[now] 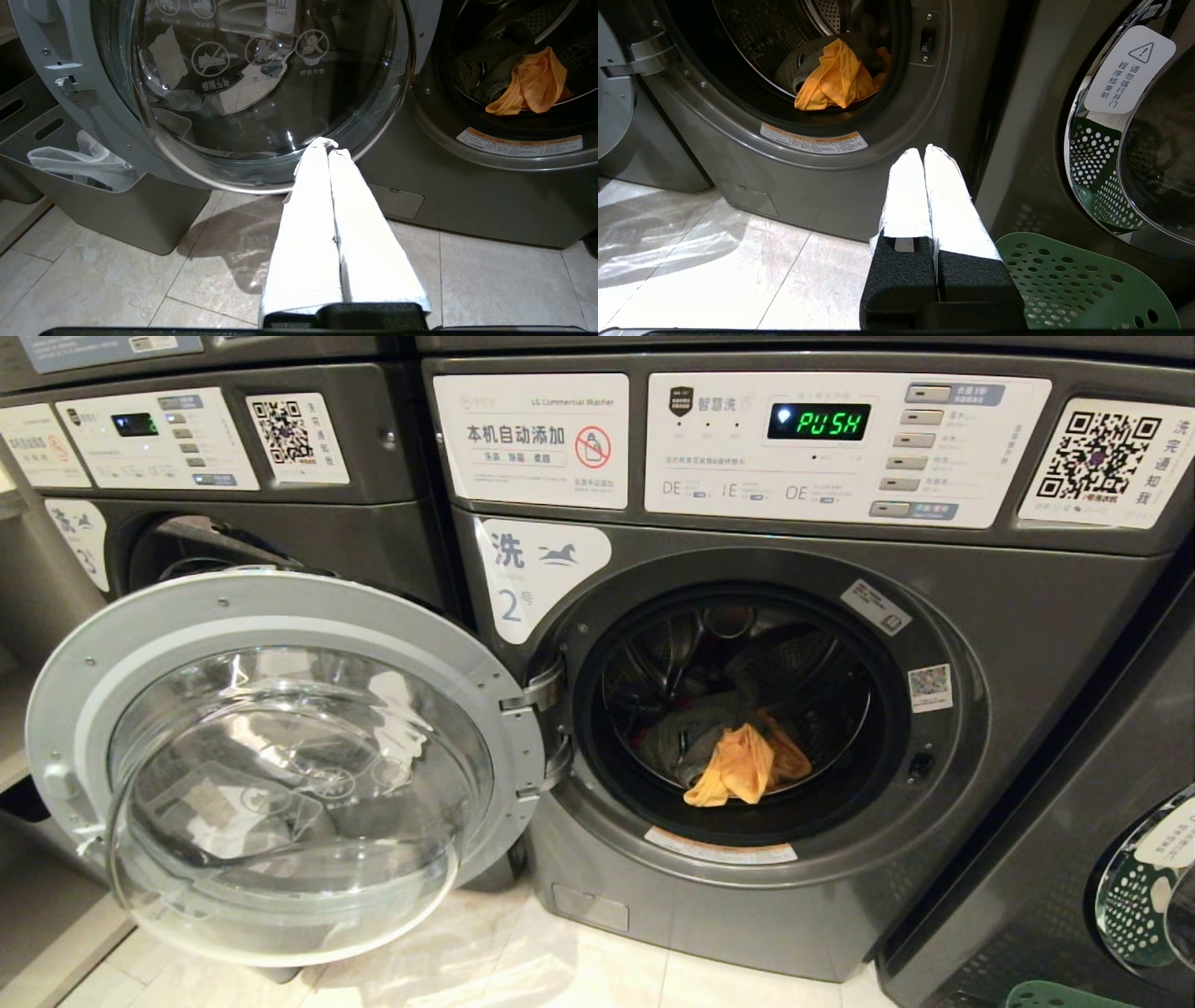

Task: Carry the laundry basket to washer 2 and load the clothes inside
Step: Close the washing machine door with the left hand

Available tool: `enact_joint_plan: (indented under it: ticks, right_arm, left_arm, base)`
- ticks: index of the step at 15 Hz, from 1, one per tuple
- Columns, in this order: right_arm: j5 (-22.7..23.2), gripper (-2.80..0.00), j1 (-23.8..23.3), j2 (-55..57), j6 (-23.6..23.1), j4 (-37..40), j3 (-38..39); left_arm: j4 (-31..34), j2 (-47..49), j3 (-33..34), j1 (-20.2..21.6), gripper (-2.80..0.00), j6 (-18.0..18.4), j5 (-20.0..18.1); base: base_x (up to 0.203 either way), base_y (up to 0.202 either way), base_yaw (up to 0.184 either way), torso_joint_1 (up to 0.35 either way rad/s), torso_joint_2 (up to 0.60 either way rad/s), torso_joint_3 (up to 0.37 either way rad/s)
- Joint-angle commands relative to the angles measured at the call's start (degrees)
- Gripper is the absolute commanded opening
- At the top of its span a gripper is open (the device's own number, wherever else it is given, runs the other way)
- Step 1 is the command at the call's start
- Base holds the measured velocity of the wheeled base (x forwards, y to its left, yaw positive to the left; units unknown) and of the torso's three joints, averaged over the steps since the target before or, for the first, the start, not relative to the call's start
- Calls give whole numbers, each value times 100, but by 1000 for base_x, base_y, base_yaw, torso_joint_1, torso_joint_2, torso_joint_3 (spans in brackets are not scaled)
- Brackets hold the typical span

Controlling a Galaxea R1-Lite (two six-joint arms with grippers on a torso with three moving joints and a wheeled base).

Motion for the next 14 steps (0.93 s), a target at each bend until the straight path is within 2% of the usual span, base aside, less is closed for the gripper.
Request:
enact_joint_plan:
  ticks: [1, 4, 9, 14]
  right_arm:
    - [0, -280, 0, 9, 13, -1, 2]
    - [0, -280, 0, 9, 16, -1, 2]
    - [0, -280, 0, 9, -1, -1, 2]
    - [0, -280, 0, 9, -10, -1, 2]
  left_arm:
    - [-2, 7, 0, -7, -280, 0, -1]
    - [-2, 7, 0, 0, -280, -9, 8]
    - [7, 7, 0, 0, -280, -9, 8]
    - [7, 7, 0, -8, -280, -9, 8]
  base:
    - [0, 0, 0, 0, 0, 0]
    - [2, 2, -33, 1, 0, 1]
    - [0, 6, -157, 2, 4, 0]
    - [0, 1, -13, 1, 0, 0]
